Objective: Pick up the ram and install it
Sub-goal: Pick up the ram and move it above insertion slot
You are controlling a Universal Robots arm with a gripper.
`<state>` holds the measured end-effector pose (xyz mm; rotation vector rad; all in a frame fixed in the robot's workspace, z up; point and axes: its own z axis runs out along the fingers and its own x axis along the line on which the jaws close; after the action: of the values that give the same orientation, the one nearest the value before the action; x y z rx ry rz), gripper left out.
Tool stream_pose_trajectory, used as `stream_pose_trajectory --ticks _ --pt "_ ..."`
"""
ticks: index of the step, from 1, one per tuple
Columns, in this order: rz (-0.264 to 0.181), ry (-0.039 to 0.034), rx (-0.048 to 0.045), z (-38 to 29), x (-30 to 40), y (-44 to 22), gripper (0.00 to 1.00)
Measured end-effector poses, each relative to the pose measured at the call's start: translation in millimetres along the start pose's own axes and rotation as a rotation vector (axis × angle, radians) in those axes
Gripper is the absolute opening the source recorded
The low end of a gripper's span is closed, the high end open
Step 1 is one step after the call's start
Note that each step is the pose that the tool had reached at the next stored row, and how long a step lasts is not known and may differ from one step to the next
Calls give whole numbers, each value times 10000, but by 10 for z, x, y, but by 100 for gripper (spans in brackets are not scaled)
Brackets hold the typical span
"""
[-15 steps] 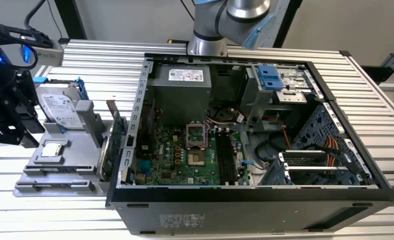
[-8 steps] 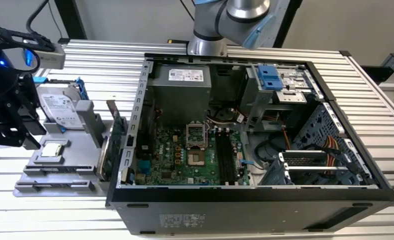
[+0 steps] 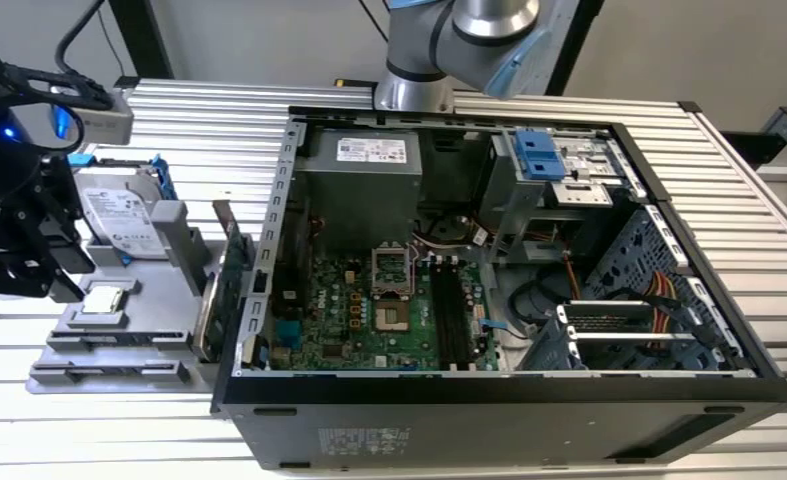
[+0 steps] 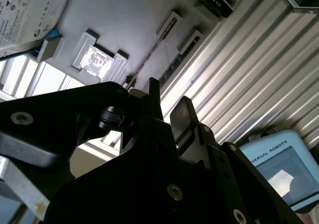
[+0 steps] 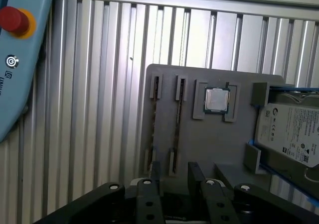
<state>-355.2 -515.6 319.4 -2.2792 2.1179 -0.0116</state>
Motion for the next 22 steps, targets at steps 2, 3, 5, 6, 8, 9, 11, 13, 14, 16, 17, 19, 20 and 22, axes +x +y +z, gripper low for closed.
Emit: stream_pose_trajectory --ticks 2,3,5,6,8,9,11,13,14,16,17,19,20,22 --pt "-6 0 1 10 1 1 100" --pt "-7 0 1 15 0 3 100" --pt "-10 1 1 23 0 4 100" --pt "-13 1 1 28 0 5 100" --pt "-27 -1 2 40 0 11 100" --pt "-41 -1 2 47 0 13 100" --pt "-76 -2 1 62 0 18 100" --pt "-78 -1 -1 77 0 22 100" --pt "-78 -1 0 86 0 23 100" --pt "-72 -2 1 104 -1 29 100" --pt "-59 -1 0 115 -1 31 100" --pt "-13 0 1 135 0 34 100" --pt "8 1 3 143 0 35 100" --pt "14 4 0 144 0 35 100"
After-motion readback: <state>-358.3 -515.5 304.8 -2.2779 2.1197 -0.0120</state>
